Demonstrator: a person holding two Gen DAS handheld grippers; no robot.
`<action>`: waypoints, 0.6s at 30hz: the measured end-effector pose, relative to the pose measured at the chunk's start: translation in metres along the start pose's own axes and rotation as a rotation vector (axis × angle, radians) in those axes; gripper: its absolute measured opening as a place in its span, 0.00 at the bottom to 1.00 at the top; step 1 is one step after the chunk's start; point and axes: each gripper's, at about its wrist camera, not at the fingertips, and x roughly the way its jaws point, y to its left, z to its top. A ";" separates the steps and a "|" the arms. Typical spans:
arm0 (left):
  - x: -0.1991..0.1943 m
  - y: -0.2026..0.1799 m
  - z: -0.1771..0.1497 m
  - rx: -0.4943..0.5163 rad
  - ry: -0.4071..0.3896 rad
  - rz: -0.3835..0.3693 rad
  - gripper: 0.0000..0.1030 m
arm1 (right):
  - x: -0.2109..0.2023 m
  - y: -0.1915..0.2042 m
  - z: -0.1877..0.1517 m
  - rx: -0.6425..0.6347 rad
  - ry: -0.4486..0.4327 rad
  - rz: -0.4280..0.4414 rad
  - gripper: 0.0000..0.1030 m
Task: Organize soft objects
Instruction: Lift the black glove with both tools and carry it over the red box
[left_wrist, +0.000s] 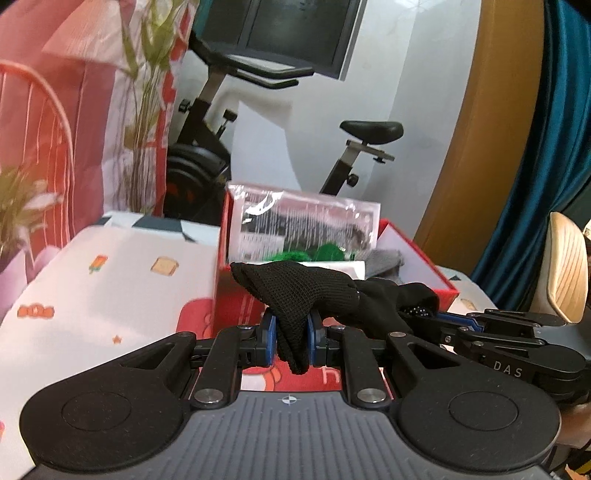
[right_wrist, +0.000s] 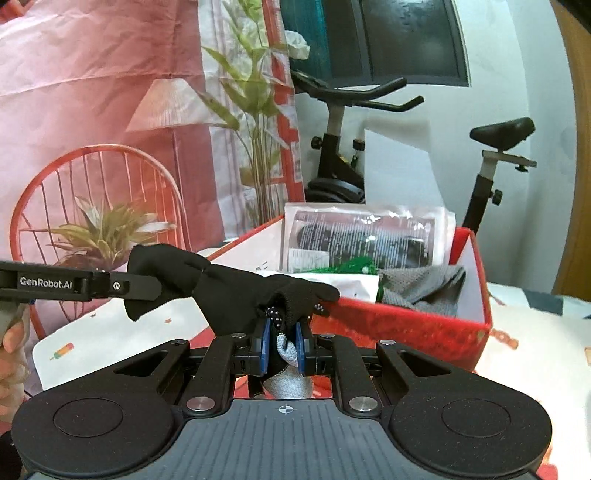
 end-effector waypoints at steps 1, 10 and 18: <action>0.000 -0.001 0.003 0.004 -0.004 -0.004 0.17 | -0.001 -0.001 0.002 0.000 -0.003 -0.001 0.13; 0.003 -0.009 0.029 0.016 -0.037 -0.030 0.17 | 0.001 -0.017 0.044 -0.037 -0.059 -0.007 0.13; 0.028 -0.019 0.066 0.041 -0.093 -0.044 0.17 | 0.013 -0.046 0.090 -0.043 -0.113 -0.044 0.13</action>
